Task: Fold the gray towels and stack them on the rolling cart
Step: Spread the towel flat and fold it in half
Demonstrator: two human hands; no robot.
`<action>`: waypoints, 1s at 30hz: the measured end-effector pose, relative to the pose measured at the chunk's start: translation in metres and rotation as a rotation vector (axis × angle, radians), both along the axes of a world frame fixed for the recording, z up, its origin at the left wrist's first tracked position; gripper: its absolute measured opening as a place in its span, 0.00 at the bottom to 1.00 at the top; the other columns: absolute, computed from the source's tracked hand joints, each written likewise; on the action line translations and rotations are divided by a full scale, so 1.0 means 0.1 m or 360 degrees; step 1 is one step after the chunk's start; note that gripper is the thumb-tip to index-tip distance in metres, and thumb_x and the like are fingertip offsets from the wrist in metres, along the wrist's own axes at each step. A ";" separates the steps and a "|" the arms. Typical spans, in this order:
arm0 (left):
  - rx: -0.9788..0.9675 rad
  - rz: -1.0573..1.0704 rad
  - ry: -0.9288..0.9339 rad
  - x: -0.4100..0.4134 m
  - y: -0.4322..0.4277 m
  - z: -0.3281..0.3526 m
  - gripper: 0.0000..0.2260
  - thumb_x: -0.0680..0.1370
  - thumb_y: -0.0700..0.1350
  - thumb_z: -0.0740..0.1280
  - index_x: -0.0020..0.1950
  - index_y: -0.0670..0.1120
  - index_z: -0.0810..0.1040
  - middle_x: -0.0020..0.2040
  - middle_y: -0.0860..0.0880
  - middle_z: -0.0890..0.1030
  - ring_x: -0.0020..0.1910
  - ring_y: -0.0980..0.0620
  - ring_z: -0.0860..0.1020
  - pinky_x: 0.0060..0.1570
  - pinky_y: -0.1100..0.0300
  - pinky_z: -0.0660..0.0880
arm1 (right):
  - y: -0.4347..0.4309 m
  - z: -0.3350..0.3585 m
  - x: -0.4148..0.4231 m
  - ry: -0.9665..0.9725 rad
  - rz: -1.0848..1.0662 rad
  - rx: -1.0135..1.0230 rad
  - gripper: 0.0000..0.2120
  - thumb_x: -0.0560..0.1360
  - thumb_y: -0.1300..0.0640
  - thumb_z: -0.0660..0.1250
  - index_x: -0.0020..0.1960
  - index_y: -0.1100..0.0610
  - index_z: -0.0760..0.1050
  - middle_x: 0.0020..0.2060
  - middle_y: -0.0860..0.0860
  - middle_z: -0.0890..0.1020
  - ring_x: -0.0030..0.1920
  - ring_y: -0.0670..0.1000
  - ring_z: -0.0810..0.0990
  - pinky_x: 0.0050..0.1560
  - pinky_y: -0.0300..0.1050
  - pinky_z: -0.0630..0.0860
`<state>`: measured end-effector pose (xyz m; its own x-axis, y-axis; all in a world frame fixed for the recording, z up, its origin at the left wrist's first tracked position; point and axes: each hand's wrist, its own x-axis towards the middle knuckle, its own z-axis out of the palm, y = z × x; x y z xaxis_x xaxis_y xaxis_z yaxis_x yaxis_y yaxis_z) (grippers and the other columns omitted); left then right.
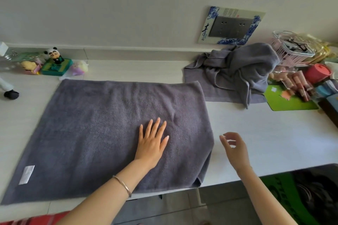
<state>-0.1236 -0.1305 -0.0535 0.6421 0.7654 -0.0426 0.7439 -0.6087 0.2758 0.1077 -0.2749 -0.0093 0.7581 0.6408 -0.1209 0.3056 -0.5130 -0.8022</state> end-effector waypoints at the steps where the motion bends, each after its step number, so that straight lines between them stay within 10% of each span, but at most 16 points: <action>1: -0.0018 -0.0052 -0.0053 0.00 -0.09 0.00 0.30 0.81 0.59 0.35 0.75 0.50 0.62 0.75 0.48 0.64 0.74 0.45 0.62 0.73 0.43 0.51 | -0.04 0.01 -0.11 0.0045 0.0027 -0.0005 0.07 0.76 0.54 0.66 0.50 0.57 0.73 0.44 0.47 0.78 0.45 0.50 0.76 0.42 0.36 0.70; 7: -0.0102 -0.0036 -0.0138 -0.10 -0.49 -0.03 0.28 0.82 0.59 0.37 0.74 0.51 0.64 0.74 0.49 0.65 0.73 0.45 0.63 0.74 0.46 0.48 | -0.17 0.01 -0.61 0.0274 -0.0030 -0.0032 0.12 0.76 0.48 0.64 0.45 0.57 0.76 0.40 0.49 0.81 0.43 0.50 0.80 0.45 0.42 0.76; 14: -0.0108 -0.0065 -0.0198 -0.24 -0.76 -0.04 0.26 0.82 0.58 0.40 0.72 0.51 0.68 0.73 0.49 0.68 0.72 0.46 0.66 0.70 0.46 0.51 | -0.47 0.08 -1.03 0.0402 0.0305 0.0088 0.22 0.80 0.48 0.53 0.41 0.50 0.84 0.44 0.41 0.83 0.50 0.38 0.76 0.51 0.27 0.67; 20: -0.0056 -0.0136 -0.0094 -0.31 -0.80 -0.06 0.26 0.82 0.58 0.40 0.73 0.52 0.66 0.74 0.49 0.65 0.73 0.47 0.63 0.70 0.44 0.53 | -0.66 -0.10 -1.15 0.0210 0.0562 -0.0171 0.21 0.77 0.41 0.46 0.50 0.34 0.79 0.66 0.33 0.65 0.67 0.39 0.55 0.70 0.38 0.47; 30: -0.0035 -0.0129 -0.0013 -0.30 -0.81 -0.05 0.27 0.82 0.60 0.40 0.74 0.52 0.64 0.74 0.49 0.65 0.73 0.46 0.63 0.70 0.45 0.51 | -0.99 -0.20 -1.19 -0.0232 0.0584 -0.0378 0.36 0.68 0.26 0.32 0.67 0.33 0.64 0.72 0.30 0.44 0.72 0.35 0.36 0.70 0.37 0.35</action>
<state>-0.1538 -0.2116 -0.0586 0.7022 0.7100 -0.0534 0.6902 -0.6603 0.2960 -0.0116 -0.3736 -0.0290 0.5064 0.8374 -0.2059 0.6021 -0.5143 -0.6107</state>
